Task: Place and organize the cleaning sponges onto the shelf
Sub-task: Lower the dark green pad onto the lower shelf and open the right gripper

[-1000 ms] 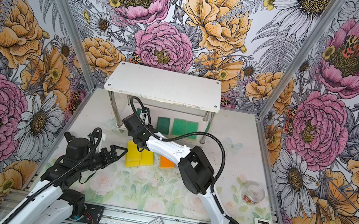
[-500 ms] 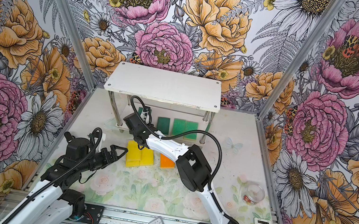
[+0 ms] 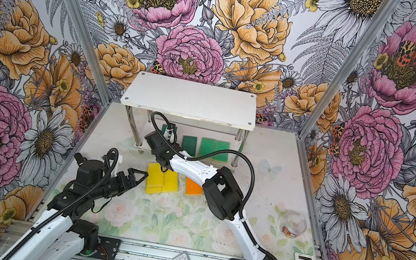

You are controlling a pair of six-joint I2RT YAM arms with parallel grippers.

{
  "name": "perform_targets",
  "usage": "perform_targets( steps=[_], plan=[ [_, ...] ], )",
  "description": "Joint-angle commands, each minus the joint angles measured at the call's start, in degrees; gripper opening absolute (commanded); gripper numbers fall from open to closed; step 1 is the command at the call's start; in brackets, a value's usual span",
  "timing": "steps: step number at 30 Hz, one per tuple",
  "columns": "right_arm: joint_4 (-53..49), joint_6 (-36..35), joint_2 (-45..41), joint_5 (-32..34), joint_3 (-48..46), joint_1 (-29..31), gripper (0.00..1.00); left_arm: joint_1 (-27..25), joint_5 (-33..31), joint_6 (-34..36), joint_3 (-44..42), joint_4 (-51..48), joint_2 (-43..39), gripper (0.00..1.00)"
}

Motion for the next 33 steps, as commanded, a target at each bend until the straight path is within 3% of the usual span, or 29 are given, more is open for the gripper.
perform_targets(
  steps=[1,33],
  plan=[
    [0.3,0.0,1.8,0.2,1.8,-0.4,0.67,0.3,0.7,1.1,0.2,0.1,0.2,0.99],
    [-0.1,0.1,1.3,0.4,1.8,0.2,0.77,0.3,1.0,1.2,0.4,0.1,0.5,0.99]
  ],
)
